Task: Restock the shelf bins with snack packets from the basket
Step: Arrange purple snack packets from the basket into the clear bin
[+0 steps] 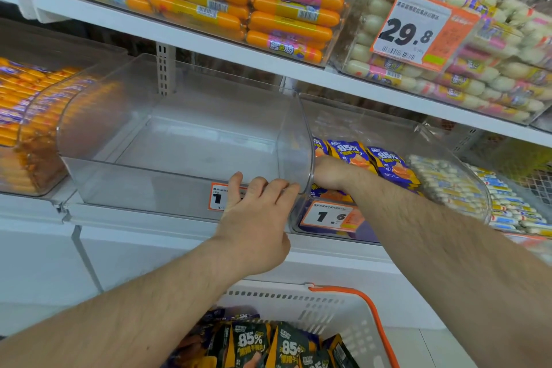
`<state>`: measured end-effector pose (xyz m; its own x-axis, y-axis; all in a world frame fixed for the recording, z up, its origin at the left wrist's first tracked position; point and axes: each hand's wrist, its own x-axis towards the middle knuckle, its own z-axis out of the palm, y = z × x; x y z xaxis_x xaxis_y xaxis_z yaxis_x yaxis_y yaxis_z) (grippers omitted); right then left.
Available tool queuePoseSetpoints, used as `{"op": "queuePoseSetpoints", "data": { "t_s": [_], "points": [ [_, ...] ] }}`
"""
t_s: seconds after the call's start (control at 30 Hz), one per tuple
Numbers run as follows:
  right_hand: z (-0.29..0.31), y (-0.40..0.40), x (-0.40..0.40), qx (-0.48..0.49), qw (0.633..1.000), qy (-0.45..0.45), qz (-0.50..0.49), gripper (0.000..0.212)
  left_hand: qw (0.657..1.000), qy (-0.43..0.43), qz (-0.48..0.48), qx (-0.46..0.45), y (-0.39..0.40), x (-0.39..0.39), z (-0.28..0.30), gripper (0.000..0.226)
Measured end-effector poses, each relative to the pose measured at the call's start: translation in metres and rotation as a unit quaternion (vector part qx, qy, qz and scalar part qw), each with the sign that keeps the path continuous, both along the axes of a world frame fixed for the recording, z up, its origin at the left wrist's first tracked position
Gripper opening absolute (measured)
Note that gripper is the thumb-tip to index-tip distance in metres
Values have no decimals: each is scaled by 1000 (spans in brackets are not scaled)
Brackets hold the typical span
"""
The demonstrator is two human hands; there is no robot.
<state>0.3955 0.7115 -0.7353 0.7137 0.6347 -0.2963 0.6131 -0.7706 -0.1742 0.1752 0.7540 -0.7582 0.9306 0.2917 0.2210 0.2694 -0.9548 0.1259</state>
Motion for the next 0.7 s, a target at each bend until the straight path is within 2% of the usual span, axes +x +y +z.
{"op": "queuePoseSetpoints", "data": {
  "t_s": [0.37,0.7],
  "points": [
    [15,-12,4,99,994,-6,-39,37,1000,-4,-6,-2,1,-2,2,78],
    [19,-13,2,45,997,-59,1,24,1000,-10,-2,-3,1,-1,2,79]
  ]
}}
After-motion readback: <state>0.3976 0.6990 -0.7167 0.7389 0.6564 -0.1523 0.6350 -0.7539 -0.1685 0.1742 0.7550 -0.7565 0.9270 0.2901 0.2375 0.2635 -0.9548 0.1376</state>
